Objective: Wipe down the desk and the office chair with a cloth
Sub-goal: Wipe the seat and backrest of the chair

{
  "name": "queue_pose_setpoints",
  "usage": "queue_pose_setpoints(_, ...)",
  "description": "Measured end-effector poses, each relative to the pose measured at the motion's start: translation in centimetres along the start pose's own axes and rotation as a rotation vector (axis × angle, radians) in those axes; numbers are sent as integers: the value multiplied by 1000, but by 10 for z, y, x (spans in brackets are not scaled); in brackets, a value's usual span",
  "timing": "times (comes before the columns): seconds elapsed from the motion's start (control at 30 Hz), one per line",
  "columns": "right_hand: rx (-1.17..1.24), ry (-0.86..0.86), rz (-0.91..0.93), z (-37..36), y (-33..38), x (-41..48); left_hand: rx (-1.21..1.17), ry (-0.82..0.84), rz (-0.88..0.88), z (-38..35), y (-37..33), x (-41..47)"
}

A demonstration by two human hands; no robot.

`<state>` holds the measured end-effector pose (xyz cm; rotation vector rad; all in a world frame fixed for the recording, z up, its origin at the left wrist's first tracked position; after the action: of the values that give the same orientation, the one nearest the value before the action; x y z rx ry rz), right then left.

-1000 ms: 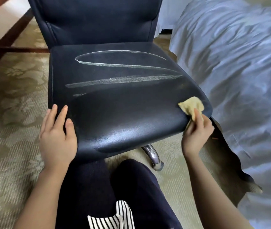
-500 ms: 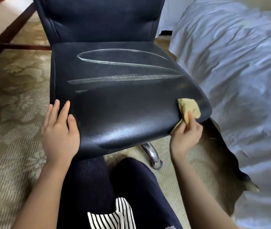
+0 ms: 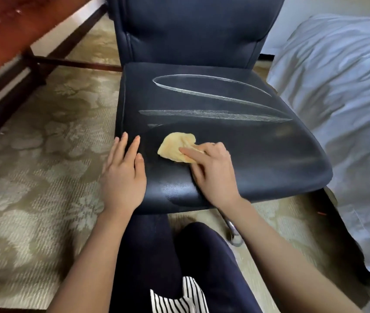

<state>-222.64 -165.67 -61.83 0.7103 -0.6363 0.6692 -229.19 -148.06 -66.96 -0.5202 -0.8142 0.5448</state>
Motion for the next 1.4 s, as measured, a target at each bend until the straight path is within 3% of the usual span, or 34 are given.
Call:
queue_pose_setpoints(0.1,8,226,11,-44,2,35,9,20,-8,0,3,4)
queue_pose_setpoints(0.2,-34,331,49,-90,7,67,0,18,-28,2,5,8)
queue_pose_setpoints(0.47,-159,321,-27,-168,21,124,-94,-65,-14,11,14,26)
queue_pose_setpoints(0.6,-87,307,9,-166,39,119,-172,-215,27,32,25,42)
queue_pose_setpoints(0.83,104,385,311,-110,80,54,-255,-362,-16,49,35,45)
queue_pose_setpoints(1.0,140,402,538,-64,101,2,-255,-266,-44,46,37,42)
queue_pose_setpoints(1.17,104,427,660,-62,95,12,-339,-92,169,39,71,-7)
queue_pose_setpoints(1.27,84,481,646,-83,93,31,-322,-19,237,39,87,-31)
queue_pose_setpoints(1.4,62,481,495,-120,85,73,-246,21,263,41,94,-34)
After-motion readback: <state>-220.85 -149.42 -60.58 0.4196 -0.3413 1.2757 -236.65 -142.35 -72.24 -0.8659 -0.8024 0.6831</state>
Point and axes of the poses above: each hand's wrist, its own x-axis towards the middle knuckle, its own z-axis out of the back of the hand, y = z × x, the point moved 10 cm from there along x, towards the middle knuckle, and after that the axes turned 15 degrees about -y, right-handed, at the moved point
